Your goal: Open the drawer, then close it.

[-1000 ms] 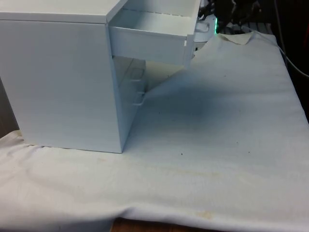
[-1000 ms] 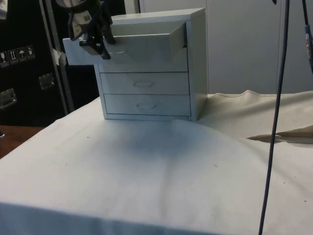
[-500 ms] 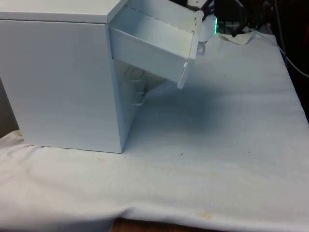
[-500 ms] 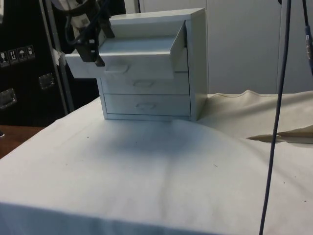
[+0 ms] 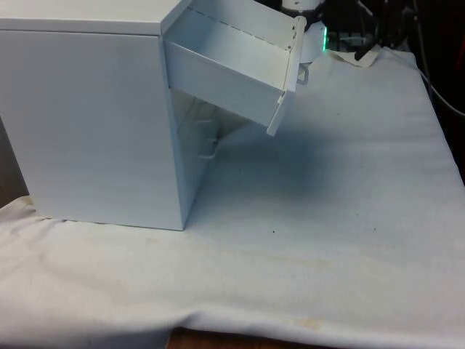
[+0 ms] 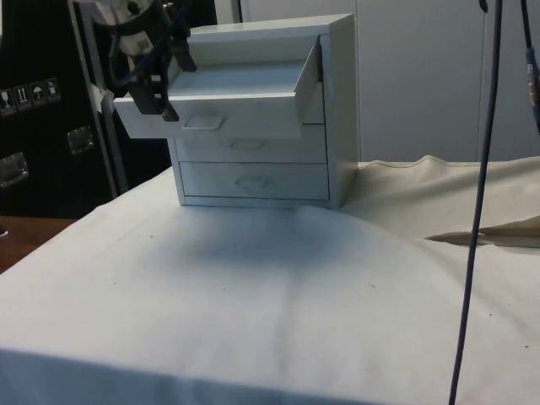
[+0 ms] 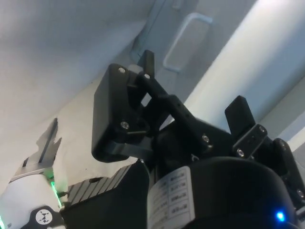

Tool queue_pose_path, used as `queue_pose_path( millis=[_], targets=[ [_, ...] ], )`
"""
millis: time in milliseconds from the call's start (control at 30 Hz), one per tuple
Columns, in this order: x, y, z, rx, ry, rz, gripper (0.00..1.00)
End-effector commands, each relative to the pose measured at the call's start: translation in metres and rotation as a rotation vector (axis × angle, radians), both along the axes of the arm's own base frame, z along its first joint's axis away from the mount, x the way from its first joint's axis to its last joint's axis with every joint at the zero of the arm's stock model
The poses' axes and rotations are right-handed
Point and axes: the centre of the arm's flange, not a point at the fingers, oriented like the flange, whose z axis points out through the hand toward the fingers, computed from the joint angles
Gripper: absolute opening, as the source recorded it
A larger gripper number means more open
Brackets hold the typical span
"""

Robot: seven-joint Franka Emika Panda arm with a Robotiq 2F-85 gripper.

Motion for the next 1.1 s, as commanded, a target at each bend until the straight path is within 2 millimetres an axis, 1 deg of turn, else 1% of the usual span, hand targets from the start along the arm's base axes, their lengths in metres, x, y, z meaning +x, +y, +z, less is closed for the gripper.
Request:
queue_pose_path(
  millis=[0, 233, 267, 300, 433, 567, 600, 633, 667, 733, 767, 833, 967, 1000, 1033, 1067],
  targets=[
    [0.0, 0.004, -0.006, 0.012, -0.001, -0.003, 1.0],
    [0.002, 0.015, -0.023, 0.061, -0.011, -0.011, 1.0],
    [0.002, 0.012, -0.021, 0.046, -0.007, -0.013, 1.0],
    [0.002, 0.016, -0.026, 0.064, -0.011, -0.012, 1.0],
    [0.002, 0.02, -0.032, 0.072, -0.012, -0.019, 1.0],
    [0.001, 0.02, -0.032, 0.066, -0.013, -0.019, 1.0],
    [0.002, 0.02, -0.032, 0.065, -0.013, -0.02, 0.99],
    [0.001, 0.02, -0.033, 0.061, -0.012, -0.021, 0.95],
    [0.002, 0.02, -0.032, 0.065, -0.013, -0.02, 0.95],
    [0.002, 0.02, -0.032, 0.064, -0.013, -0.02, 0.84],
    [0.002, 0.02, -0.032, 0.062, -0.012, -0.02, 0.72],
    [0.002, 0.02, -0.032, 0.061, -0.011, -0.02, 0.61],
    [0.002, 0.02, -0.032, 0.058, -0.012, -0.022, 0.41],
    [0.002, 0.019, -0.032, 0.059, -0.011, -0.02, 0.41],
    [0.002, 0.019, -0.032, 0.059, -0.011, -0.02, 0.29],
    [0.002, 0.019, -0.032, 0.059, -0.011, -0.02, 0.23]
  ],
)
